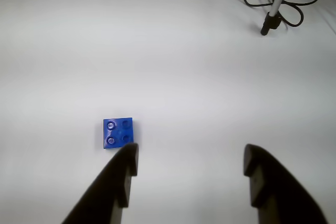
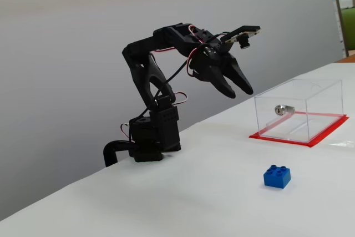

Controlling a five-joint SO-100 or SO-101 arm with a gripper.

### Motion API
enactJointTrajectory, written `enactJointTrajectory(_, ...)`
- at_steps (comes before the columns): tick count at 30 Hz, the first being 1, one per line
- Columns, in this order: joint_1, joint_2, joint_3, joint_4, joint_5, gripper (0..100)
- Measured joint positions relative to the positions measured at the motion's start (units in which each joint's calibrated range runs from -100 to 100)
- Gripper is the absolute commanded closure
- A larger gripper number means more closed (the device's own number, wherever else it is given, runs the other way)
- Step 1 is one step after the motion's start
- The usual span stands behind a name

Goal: Pick the blue lego brick and place it into the transparent box

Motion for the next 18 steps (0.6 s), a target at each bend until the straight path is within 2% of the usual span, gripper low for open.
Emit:
enactJointTrajectory(10, 0.6, 11.2, -0.1, -0.1, -0.3, 77)
enactJointTrajectory(15, -0.5, 13.7, -0.1, -0.1, -0.4, 67)
enactJointTrajectory(18, -1.7, 14.1, -0.1, -0.1, -0.7, 65)
